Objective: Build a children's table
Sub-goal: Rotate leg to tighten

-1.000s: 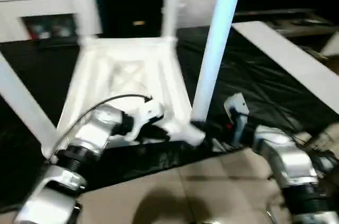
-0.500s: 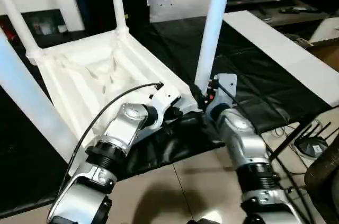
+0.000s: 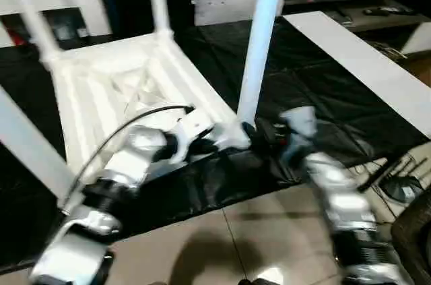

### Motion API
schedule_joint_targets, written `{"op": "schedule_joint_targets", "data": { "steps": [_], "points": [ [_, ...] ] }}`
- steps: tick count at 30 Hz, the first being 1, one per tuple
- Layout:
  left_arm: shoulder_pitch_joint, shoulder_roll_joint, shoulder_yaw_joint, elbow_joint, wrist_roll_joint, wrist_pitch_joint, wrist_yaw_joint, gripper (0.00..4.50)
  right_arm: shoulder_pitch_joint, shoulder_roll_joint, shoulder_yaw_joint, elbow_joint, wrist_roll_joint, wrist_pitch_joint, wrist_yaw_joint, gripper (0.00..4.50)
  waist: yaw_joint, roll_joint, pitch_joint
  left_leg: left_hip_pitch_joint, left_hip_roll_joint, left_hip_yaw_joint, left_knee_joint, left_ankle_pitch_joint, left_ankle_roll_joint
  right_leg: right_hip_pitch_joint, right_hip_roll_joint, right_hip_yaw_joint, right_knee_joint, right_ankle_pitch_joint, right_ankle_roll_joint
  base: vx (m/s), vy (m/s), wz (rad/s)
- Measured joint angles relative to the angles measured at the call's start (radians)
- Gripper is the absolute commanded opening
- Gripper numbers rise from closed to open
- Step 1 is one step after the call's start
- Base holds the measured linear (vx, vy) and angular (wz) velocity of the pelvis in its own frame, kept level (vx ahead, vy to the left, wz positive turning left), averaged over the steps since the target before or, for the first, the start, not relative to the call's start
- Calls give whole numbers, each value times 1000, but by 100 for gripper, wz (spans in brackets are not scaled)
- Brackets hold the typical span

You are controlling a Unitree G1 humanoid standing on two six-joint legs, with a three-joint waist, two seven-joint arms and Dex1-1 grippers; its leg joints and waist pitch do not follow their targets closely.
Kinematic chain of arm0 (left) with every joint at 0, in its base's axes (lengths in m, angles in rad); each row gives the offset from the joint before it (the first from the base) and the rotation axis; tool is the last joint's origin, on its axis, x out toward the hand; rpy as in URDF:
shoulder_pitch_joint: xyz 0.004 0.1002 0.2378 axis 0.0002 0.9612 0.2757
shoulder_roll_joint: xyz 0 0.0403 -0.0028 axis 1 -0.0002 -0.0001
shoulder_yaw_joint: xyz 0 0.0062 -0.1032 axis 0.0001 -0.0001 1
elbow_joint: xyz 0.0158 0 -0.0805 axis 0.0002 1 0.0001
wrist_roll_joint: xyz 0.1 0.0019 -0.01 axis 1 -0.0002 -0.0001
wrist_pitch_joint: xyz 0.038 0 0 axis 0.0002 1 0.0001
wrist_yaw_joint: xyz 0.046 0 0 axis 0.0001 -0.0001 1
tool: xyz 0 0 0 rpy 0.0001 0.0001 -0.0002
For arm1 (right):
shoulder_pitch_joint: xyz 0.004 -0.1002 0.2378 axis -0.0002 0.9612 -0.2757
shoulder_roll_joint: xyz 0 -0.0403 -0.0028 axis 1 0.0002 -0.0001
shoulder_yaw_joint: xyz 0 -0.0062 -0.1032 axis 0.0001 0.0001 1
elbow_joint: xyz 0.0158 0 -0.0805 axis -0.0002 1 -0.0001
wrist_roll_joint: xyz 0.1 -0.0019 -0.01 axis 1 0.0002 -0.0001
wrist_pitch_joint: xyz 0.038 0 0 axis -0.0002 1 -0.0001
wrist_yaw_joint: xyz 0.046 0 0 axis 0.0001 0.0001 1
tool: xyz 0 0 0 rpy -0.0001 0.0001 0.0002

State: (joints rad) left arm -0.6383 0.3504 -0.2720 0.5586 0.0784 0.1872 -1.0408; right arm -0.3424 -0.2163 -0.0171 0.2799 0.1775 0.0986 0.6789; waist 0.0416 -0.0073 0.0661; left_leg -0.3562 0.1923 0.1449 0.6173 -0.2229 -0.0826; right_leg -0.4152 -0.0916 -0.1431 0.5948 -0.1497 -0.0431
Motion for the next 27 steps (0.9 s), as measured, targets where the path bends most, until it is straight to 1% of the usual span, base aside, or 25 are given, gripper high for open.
{"op": "schedule_joint_targets", "data": {
  "steps": [2, 5, 6, 8, 11, 12, 13, 15, 16, 18, 20, 22, 23, 26, 27],
  "points": [
    [1, 28, -11, 4, -3, -40, -53, 0, 2, -50, 13, -9, 24, 5, 85, 432, 6, 0, 0, 0, 0, 0, 0, 0, 0, 0, 0, 0, 0, 0, 0, 0, 0, 0],
    [3, 64, -35, 18, -8, -117, -149, 0, 7, -127, 28, -24, 58, 32, 232, 432, 22, 0, 0, 1, 0, 0, 0, 0, 0, 1, 0, 0, 0, 0, 0, 0, 0, 0],
    [3, 70, -40, 26, -15, -142, -180, 0, 7, -155, 46, -29, 64, 31, 291, 432, 26, 0, 0, 1, 0, 1, 0, 0, 0, 1, -1, 0, 0, 0, 0, 0, 0, 0],
    [1, 79, -46, 38, -23, -167, -227, 0, 3, -188, 72, -30, 65, 28, 375, 432, 32, 0, 0, 2, 0, 1, 0, 0, 0, 2, -1, 0, 0, 0, 0, 0, 0, 0],
    [-4, 82, -63, 44, -30, -191, -289, 0, -10, -209, 100, -16, 67, 27, 467, 432, 45, 0, 0, 4, 0, 3, 0, 0, 0, 3, -1, 1, 0, 0, 0, 0, 0, 0],
    [-11, 84, -78, 48, -31, -202, -315, 0, -23, -214, 118, 3, 68, 27, 506, 405, 49, 0, 0, 5, 1, 3, 0, 0, 0, 4, -1, 1, 0, 0, 0, 0, 0, 0],
    [-14, 86, -86, 48, -32, -209, -332, 0, -29, -219, 128, 11, 69, 27, 527, 397, 52, 0, 0, 5, 1, 4, 0, 0, 0, 4, -1, 1, 0, 0, 0, 0, 0, 0],
    [-20, 87, -101, 54, -34, -226, -370, 0, -55, -230, 156, 35, 69, 27, 584, 397, 54, -1, 0, 5, 1, 4, 0, 0, 1, 4, -2, 2, 1, 0, 0, 0, 0, 0],
    [-27, 87, -112, 58, -34, -239, -392, 0, -70, -237, 169, 46, 70, 29, 616, 378, 56, -1, 0, 5, 1, 5, 0, 0, 1, 5, -1, 2, 1, 0, 0, 0, 0, 0],
    [-40, 86, -129, 76, -31, -267, -421, 0, -90, -239, 184, 60, 78, 34, 658, 354, 59, -1, 0, 6, 2, 6, 0, 0, 1, 6, -2, 2, 1, 0, 0, 0, 0, 0],
    [-52, 81, -140, 89, -22, -293, -436, 0, -100, -238, 192, 73, 87, 48, 694, 352, 61, -2, -1, 6, 2, 6, 0, 0, 1, 6, -2, 2, 1, 0, 1, 0, 0, 0],
    [-64, 77, -147, 97, -15, -310, -446, 0, -101, -239, 207, 81, 90, 61, 730, 318, 62, -2, -1, 6, 2, 6, 0, 0, 1, 6, -2, 2, 0, -1, 1, 0, 0, 0],
    [-67, 74, -150, 99, -14, -315, -452, 0, -101, -240, 213, 83, 91, 68, 740, 311, 62, -2, -1, 6, 2, 6, 0, 0, 1, 6, -2, 2, 0, -1, 1, 0, 0, 0],
    [-74, 70, -159, 110, -14, -324, -460, 0, -101, -243, 225, 83, 99, 89, 783, 310, 61, -2, -1, 6, 2, 6, 0, 0, 1, 6, -2, 2, 1, -1, 2, 0, 0, 0],
    [-75, 70, -159, 114, -14, -326, -461, 0, -101, -248, 226, 83, 102, 92, 794, 278, 61, -2, -1, 6, 2, 6, 0, 0, 1, 6, -2, 2, 1, -3, 5, 0, 0, 0]
  ]
}}
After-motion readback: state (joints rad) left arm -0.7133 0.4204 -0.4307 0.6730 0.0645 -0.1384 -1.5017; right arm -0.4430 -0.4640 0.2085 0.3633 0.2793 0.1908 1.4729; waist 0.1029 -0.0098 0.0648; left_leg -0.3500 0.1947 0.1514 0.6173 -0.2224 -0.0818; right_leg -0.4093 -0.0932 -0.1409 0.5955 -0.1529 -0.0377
